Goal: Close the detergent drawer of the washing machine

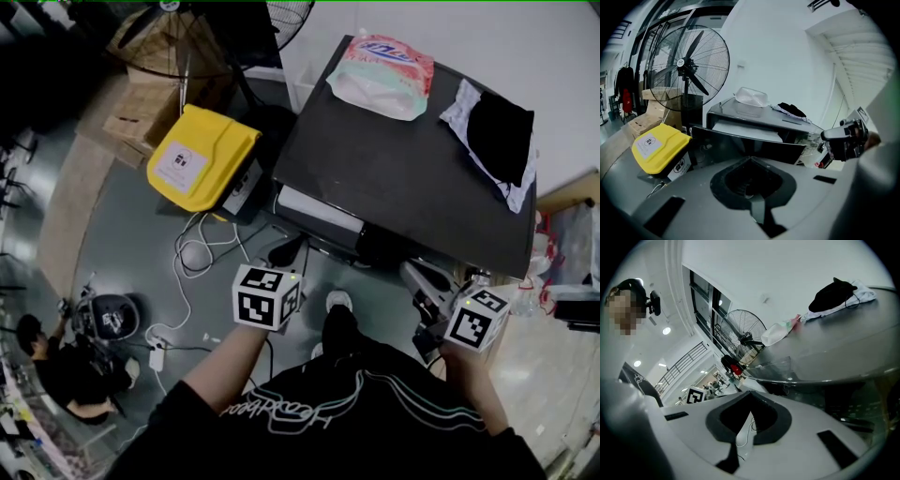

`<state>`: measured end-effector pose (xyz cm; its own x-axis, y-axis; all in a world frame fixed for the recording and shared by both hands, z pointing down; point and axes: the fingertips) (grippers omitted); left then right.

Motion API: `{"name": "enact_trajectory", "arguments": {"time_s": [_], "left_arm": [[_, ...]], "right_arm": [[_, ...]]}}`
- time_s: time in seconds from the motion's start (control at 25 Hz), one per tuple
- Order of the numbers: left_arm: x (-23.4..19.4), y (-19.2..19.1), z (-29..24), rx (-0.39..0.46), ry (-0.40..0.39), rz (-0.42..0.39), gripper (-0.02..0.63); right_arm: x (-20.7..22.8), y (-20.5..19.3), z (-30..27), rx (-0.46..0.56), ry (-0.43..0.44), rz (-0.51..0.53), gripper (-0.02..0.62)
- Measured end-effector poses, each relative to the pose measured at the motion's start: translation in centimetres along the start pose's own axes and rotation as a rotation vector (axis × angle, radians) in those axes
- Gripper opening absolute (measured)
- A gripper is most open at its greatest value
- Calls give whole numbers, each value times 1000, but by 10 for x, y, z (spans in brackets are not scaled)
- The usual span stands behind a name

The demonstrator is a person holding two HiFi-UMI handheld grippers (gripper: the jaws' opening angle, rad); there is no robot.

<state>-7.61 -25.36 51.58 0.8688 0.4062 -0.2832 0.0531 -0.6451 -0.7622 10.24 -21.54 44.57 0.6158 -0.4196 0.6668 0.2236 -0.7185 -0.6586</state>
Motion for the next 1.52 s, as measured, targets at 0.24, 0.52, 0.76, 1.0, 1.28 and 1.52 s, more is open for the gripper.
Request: {"name": "enact_trajectory", "arguments": {"time_s": [0.24,0.52,0.76,1.0,1.28,1.52], "left_arm": [[-2,7,-7,1,-8,-6,23],[-3,8,-8,13,-19,-2,23],[-3,8,-8,26,-35,2,23],[-7,18,-20,38,-38,12,23],[-10,31,-36,35,-43,15,23],[-11,34,-43,15,-50,26,23]], "right_arm": [[4,2,-2,-3,-6,-6,26],[5,4,-10,-17,1,0,28],[5,2,-16,-31,4,-1,26],[6,3,-22,-36,6,-3,28],[12,8,-25,-35,2,-14,26],[14,15,-21,-18,1,-18,26]]}}
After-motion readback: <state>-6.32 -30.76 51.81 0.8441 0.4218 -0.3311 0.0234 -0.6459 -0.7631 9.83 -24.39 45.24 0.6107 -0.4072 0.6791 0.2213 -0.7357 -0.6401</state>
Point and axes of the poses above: the fingertips, and each gripper's own axes: z backward along the fingers, x to its right, y out of its top, and after that the axes turned 2 degrees about -y, right-handed
